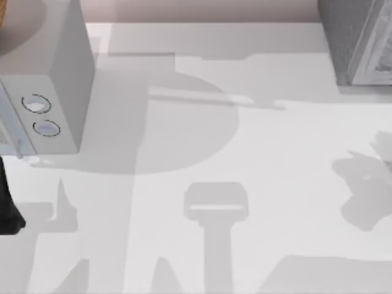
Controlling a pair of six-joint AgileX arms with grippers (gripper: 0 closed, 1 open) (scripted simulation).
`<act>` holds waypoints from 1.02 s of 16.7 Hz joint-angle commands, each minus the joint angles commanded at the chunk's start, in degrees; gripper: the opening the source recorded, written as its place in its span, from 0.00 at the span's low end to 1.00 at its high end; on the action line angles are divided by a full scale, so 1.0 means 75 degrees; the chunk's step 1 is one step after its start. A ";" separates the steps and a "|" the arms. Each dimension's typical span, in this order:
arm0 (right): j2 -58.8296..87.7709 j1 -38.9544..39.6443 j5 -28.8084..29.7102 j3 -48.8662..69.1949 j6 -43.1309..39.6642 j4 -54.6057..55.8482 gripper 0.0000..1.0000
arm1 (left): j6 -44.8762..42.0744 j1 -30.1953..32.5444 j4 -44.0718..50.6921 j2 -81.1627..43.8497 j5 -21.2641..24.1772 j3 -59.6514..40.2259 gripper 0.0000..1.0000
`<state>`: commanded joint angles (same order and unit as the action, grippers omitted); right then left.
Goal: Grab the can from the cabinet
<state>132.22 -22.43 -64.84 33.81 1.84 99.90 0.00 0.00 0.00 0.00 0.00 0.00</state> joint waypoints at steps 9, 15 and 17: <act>0.0058 0.0128 0.0130 0.0087 -0.0017 -0.0020 0.30 | 0.0000 0.0000 0.0000 0.0000 0.0000 0.0000 1.00; 0.0058 0.0128 0.0130 0.0087 -0.0017 -0.0020 0.75 | 0.0000 0.0000 0.0000 0.0000 0.0000 0.0000 1.00; 0.0058 0.0128 0.0130 0.0087 -0.0017 -0.0020 0.90 | 0.0000 0.0000 0.0000 0.0000 0.0000 0.0000 1.00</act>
<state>132.66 -21.47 -63.86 34.46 1.71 99.75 0.00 0.00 0.00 0.00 0.00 0.00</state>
